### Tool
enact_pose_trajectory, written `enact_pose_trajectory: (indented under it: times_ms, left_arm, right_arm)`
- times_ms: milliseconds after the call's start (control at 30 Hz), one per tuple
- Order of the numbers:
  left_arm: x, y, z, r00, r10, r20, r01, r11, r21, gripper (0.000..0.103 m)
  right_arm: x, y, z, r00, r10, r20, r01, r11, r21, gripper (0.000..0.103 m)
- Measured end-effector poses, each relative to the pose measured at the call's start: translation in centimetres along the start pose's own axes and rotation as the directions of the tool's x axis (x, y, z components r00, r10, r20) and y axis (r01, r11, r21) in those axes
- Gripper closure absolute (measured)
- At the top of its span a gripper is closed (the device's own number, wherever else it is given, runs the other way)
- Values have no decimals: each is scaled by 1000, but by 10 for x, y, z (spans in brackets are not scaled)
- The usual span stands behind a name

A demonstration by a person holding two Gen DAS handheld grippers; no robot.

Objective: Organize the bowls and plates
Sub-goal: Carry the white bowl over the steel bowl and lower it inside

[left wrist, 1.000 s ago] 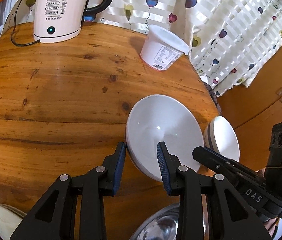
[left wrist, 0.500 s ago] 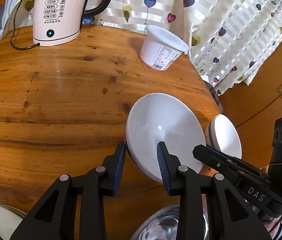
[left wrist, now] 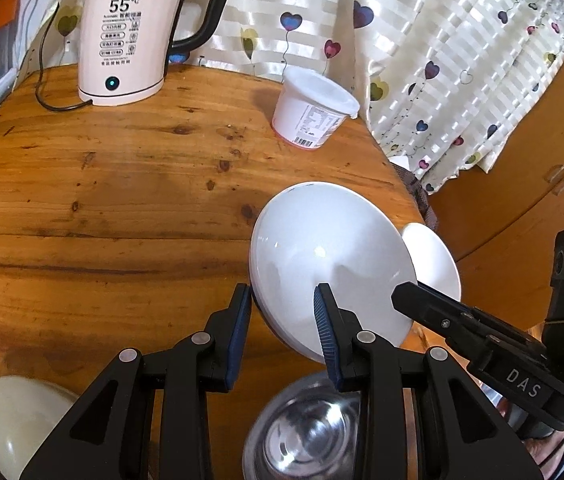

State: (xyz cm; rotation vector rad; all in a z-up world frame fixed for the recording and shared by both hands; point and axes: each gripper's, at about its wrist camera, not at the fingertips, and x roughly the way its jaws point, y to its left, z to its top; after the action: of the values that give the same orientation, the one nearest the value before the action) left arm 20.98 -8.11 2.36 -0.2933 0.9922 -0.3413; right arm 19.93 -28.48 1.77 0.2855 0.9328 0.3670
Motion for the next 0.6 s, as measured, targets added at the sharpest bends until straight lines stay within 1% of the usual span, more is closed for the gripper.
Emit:
enact_pose_trajectory:
  times_ms: [200,600]
  left_arm:
    - [-19,-4,-12,1000,-3,17,2,1000,4,69]
    - [-51,-13,-48,1000,-1,29,1,1000,16,69]
  right_arm:
    - [-18,11,-11,1000,4,12,-4,1000,-11,85]
    - [-52,28,-46,1000,14,22,-14,999,-32,85]
